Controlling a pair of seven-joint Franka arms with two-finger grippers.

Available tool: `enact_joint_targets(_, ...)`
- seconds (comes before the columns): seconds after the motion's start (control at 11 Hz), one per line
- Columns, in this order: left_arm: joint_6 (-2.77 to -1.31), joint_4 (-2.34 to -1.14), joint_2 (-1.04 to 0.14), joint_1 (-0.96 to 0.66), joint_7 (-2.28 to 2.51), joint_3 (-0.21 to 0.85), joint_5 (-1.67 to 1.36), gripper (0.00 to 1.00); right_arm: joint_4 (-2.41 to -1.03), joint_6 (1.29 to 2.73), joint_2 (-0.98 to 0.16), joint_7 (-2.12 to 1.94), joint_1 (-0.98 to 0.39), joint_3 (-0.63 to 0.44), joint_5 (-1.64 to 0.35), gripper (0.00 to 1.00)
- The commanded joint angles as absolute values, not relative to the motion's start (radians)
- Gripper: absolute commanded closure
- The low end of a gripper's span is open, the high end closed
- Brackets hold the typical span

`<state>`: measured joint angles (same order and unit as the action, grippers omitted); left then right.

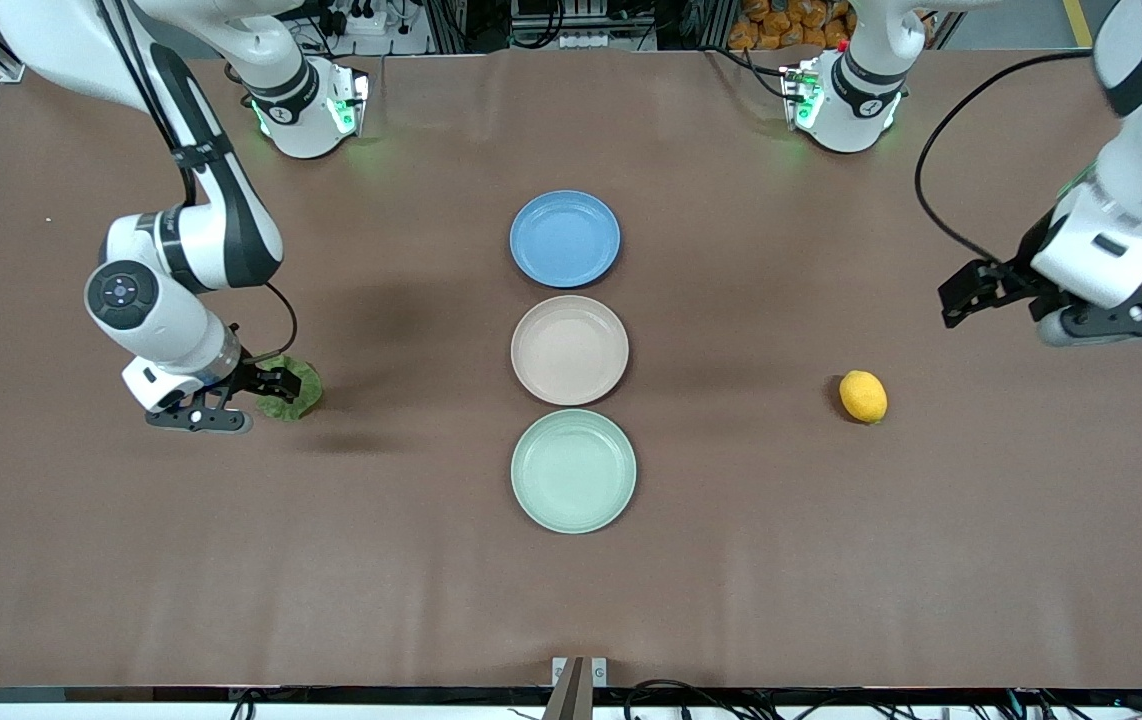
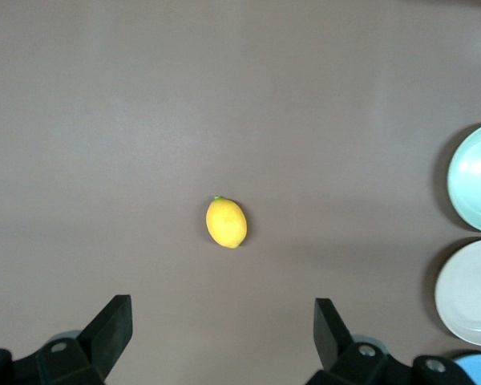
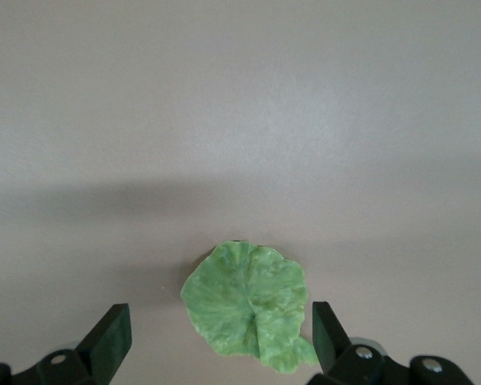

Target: Pick lemon and lettuce from plates

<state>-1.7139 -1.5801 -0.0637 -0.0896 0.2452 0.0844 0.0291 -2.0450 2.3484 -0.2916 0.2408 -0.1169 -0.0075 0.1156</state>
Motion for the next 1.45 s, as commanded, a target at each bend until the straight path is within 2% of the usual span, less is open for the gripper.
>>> enact_joint_targets(0.0, -1.619, -1.485, -0.063, -0.075, 0.224, 0.086, -0.024, 0.0, -1.965, 2.228, -0.227, 0.235, -0.097, 0.034, 0.12, 0.0)
enact_joint_targets(0.64, -1.595, -1.463, -0.058, -0.051, 0.218, 0.1, -0.037, 0.0, -1.789, 1.964, -0.104, 0.218, -0.062, 0.069, 0.111, 0.0)
enact_joint_targets(1.0, -1.583, -1.474, -0.025, -0.051, 0.146, 0.092, -0.041, 0.0, -1.634, 1.784, -0.092, 0.117, -0.029, 0.071, 0.103, 0.0)
enact_joint_targets(1.36, -1.577, -1.473, -0.031, -0.052, 0.149, 0.112, -0.037, 0.0, -1.617, 1.723, -0.04, 0.061, -0.008, 0.057, 0.1, 0.0)
